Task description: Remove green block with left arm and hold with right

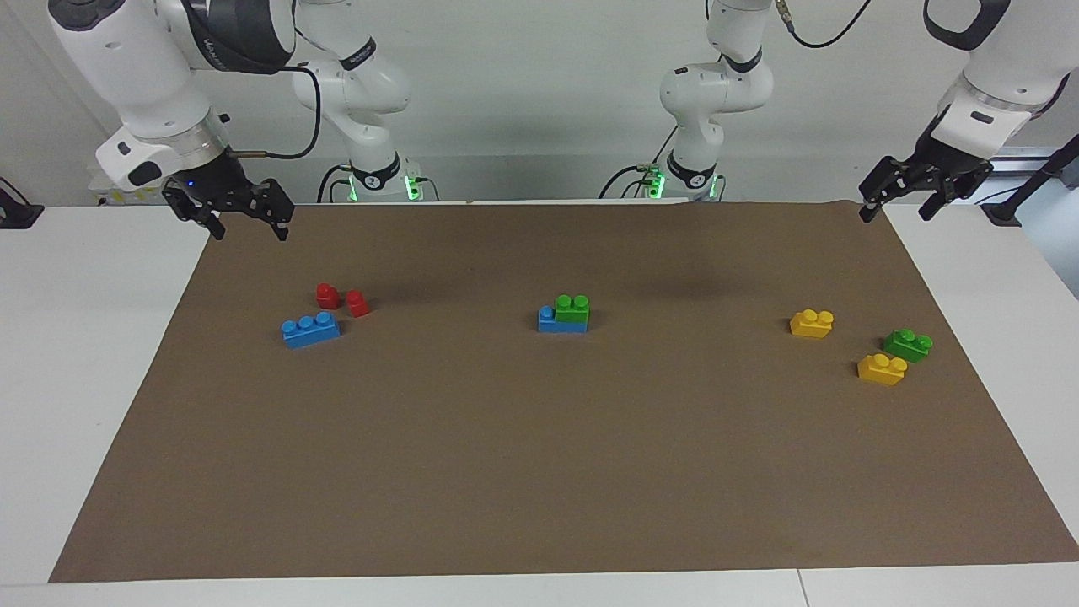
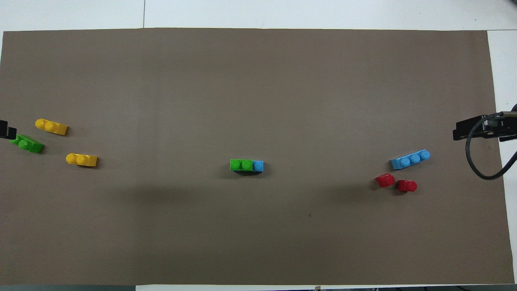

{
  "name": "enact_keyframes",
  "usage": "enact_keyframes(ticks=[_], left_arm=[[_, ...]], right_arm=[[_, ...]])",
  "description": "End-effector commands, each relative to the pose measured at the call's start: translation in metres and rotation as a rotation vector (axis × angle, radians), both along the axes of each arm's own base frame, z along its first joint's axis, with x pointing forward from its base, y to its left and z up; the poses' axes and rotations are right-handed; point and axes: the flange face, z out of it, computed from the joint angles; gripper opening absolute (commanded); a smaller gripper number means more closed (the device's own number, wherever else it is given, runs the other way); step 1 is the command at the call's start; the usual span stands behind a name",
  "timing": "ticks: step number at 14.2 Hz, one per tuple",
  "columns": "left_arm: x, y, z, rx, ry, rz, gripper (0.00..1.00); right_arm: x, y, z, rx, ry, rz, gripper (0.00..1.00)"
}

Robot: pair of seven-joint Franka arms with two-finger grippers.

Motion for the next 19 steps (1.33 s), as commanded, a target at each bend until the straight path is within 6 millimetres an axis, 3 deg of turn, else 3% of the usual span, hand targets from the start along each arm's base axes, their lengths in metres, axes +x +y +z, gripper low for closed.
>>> enact_keyframes(ticks=[1,5,10,12,16,19], left_arm=[[-0.009,-0.01,0.002,0.029,0.008,-0.067,1.0],[-0.006,-0.018,0.005,0.033,-0.014,-0.083,1.0],[-0.007,-0.028,0.005,0.032,-0.007,-0.099,1.0],[-0.005,-0.043,0.004,0.033,-0.012,-0.123,1.0],[-0.003,-0.048,0.005,0.028,-0.038,-0.13,1.0],[-0.008,-0.088,0.006,0.025,-0.018,-0.202,1.0]], right_arm=[[0.005,0.009,0.001,-0.012,-0.038,-0.16,1.0],[0.008,0.045,-0.01,0.006,-0.049,-0.515,1.0],[0.021,0.109,-0.045,0.172,0.056,-1.09,1.0],[0.026,0.135,-0.066,0.198,0.116,-1.2,1.0],[0.023,0.193,-0.107,0.278,0.241,-1.423,0.99],[0.015,0.235,-0.141,0.356,0.251,-1.498,0.99]])
